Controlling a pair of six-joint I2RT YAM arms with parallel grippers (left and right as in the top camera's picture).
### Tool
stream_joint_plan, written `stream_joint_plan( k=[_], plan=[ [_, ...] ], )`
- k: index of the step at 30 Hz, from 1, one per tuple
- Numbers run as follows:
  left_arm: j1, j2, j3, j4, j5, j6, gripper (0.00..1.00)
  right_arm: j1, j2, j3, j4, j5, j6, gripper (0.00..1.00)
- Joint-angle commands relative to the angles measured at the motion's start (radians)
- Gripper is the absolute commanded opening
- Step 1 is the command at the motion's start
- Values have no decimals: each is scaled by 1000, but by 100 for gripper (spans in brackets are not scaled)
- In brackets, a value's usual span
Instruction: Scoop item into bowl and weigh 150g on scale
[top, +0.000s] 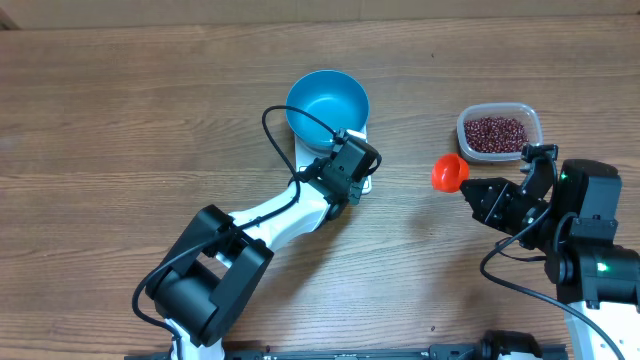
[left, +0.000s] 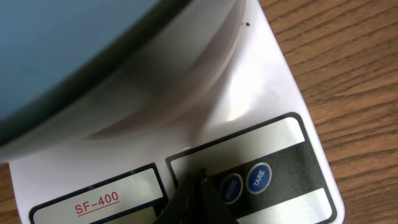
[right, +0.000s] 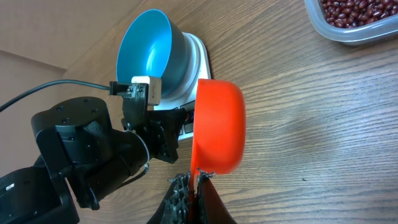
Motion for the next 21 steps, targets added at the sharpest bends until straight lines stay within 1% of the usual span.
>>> stream_joint_plan(
  k=[1, 5, 7, 21],
  plan=[
    [6, 21, 1, -23, 16, -14, 4, -4, -5, 20, 2, 3, -12, 4],
    [6, 21, 1, -27, 16, -15, 4, -4, -5, 20, 2, 3, -12, 4],
    [6, 21, 1, -37, 18, -38, 4, -4, -5, 20, 2, 3, -12, 4],
    [6, 26, 1, -24, 35, -39, 4, -4, -5, 20, 2, 3, -12, 4]
  ],
)
